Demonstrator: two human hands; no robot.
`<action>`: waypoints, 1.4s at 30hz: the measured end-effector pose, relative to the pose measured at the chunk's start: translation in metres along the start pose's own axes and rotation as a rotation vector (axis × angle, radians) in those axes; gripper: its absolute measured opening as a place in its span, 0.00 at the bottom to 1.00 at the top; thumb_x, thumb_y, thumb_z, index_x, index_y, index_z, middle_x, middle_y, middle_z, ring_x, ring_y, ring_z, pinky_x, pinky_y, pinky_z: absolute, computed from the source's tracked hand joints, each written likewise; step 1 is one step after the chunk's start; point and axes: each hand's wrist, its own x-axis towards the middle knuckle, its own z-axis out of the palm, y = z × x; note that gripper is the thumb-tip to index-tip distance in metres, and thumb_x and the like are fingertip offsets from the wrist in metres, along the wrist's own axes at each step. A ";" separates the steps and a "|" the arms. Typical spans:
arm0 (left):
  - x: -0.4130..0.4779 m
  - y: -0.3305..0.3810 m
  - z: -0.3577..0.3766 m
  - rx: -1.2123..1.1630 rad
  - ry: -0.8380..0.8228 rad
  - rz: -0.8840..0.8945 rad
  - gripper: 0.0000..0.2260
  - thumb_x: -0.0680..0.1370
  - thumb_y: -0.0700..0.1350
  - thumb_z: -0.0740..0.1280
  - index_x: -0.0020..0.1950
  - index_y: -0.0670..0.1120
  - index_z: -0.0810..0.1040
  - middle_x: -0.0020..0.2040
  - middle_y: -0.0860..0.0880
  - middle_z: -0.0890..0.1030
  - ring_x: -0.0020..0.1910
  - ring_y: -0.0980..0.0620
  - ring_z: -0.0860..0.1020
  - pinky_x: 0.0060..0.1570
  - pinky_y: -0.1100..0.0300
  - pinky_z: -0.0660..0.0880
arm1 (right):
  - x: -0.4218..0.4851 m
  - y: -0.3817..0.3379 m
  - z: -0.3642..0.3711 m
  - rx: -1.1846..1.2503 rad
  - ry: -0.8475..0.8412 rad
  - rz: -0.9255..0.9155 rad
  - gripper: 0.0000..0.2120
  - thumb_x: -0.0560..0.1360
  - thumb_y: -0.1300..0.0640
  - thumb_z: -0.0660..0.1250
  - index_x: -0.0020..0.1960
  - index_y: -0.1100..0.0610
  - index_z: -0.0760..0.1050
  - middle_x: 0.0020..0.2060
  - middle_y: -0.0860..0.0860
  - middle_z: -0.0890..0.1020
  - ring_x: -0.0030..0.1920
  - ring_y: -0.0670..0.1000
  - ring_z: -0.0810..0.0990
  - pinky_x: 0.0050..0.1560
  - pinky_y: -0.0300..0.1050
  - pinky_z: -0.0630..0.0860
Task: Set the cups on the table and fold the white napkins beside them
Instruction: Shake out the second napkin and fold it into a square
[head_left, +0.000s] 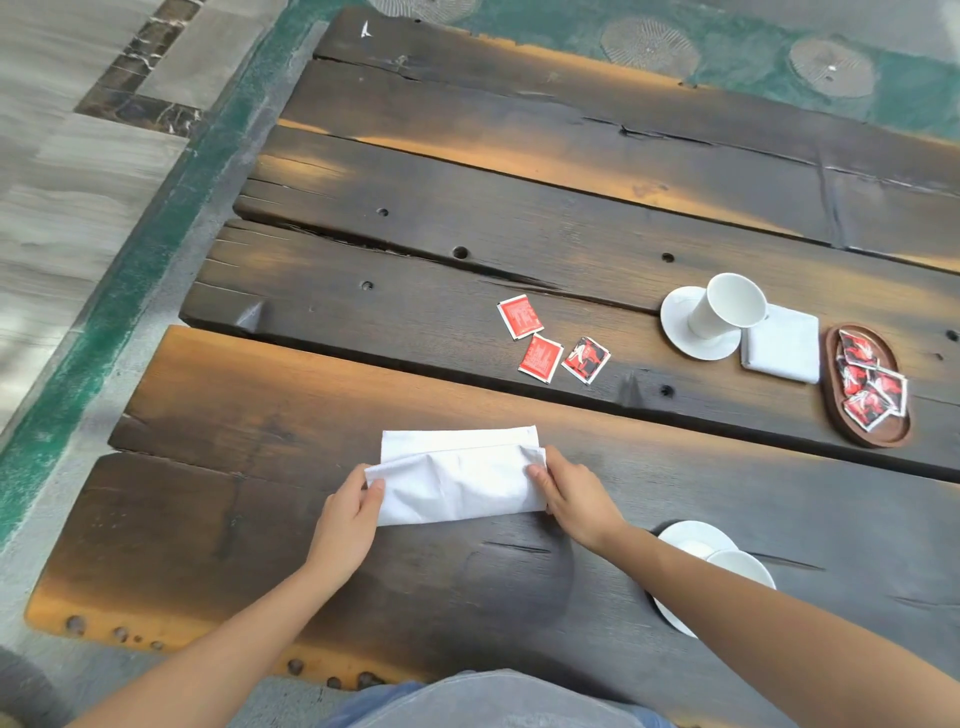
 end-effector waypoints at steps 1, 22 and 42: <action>0.000 0.000 0.000 -0.004 -0.002 -0.009 0.08 0.81 0.46 0.56 0.45 0.51 0.73 0.30 0.48 0.70 0.29 0.52 0.68 0.32 0.57 0.62 | 0.001 -0.001 0.000 0.008 -0.001 0.015 0.15 0.82 0.47 0.52 0.49 0.58 0.66 0.39 0.58 0.82 0.41 0.62 0.79 0.42 0.54 0.74; 0.033 0.015 0.007 0.475 0.048 -0.085 0.07 0.82 0.49 0.53 0.48 0.48 0.65 0.37 0.52 0.74 0.30 0.56 0.71 0.25 0.61 0.61 | 0.024 0.002 0.015 -0.030 0.021 0.293 0.13 0.82 0.49 0.52 0.52 0.59 0.67 0.47 0.60 0.80 0.46 0.62 0.78 0.41 0.51 0.72; 0.007 0.022 0.030 1.010 -0.138 0.594 0.32 0.79 0.56 0.58 0.77 0.47 0.49 0.78 0.49 0.53 0.77 0.47 0.52 0.72 0.39 0.50 | 0.003 -0.032 0.040 -0.621 -0.107 -0.410 0.31 0.80 0.47 0.55 0.78 0.55 0.47 0.78 0.51 0.51 0.77 0.55 0.48 0.75 0.60 0.46</action>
